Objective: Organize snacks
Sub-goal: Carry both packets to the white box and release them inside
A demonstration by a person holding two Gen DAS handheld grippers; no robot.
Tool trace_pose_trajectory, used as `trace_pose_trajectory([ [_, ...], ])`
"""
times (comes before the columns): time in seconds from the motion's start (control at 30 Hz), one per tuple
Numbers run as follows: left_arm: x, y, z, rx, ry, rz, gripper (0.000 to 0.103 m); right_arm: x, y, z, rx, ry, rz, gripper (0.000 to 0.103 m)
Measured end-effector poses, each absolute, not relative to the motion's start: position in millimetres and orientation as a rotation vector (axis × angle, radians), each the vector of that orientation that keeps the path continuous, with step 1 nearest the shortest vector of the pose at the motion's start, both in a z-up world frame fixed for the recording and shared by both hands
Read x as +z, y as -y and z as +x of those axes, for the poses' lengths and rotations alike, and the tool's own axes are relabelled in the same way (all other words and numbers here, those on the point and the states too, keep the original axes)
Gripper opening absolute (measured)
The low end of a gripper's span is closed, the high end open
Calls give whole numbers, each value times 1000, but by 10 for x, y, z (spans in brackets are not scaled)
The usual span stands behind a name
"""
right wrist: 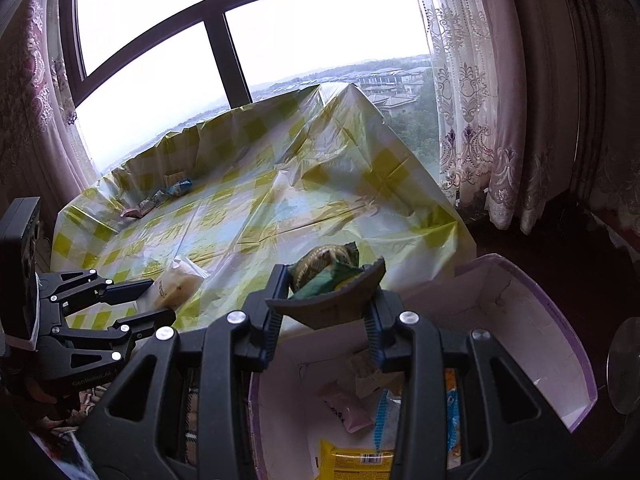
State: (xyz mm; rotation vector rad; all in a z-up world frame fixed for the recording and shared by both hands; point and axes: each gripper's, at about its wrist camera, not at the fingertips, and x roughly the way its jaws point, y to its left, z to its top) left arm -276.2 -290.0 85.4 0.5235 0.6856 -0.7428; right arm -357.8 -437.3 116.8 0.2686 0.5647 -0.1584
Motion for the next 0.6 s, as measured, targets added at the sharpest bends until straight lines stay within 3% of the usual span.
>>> trace_pose_trajectory([
  [0.6, 740, 3617, -3178, -898, -663, 681, 37, 916, 4956, -3925, -314, -640, 338, 40],
])
